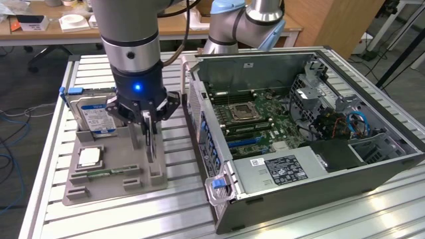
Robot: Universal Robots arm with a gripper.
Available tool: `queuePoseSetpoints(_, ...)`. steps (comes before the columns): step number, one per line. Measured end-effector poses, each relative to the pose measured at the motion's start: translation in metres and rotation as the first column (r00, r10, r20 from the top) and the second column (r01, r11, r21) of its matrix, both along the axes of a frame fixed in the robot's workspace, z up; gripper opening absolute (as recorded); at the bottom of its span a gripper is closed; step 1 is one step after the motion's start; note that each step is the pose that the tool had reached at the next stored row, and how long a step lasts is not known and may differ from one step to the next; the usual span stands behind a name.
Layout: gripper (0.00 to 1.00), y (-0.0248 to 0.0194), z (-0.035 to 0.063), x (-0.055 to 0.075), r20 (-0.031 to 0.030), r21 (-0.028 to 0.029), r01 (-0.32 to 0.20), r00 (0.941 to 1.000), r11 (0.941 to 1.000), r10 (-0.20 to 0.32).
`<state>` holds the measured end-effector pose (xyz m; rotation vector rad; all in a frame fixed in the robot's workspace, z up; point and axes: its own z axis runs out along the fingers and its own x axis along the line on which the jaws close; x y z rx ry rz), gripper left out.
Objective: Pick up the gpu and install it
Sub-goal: 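Pick up the gpu and move the gpu toward the slot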
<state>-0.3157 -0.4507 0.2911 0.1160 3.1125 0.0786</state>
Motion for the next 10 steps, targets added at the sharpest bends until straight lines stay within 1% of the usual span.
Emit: queuePoseSetpoints(10, 0.26, 0.0, 0.0085, 0.0, 0.0, 0.0, 0.0, 1.0, 1.0, 0.0)
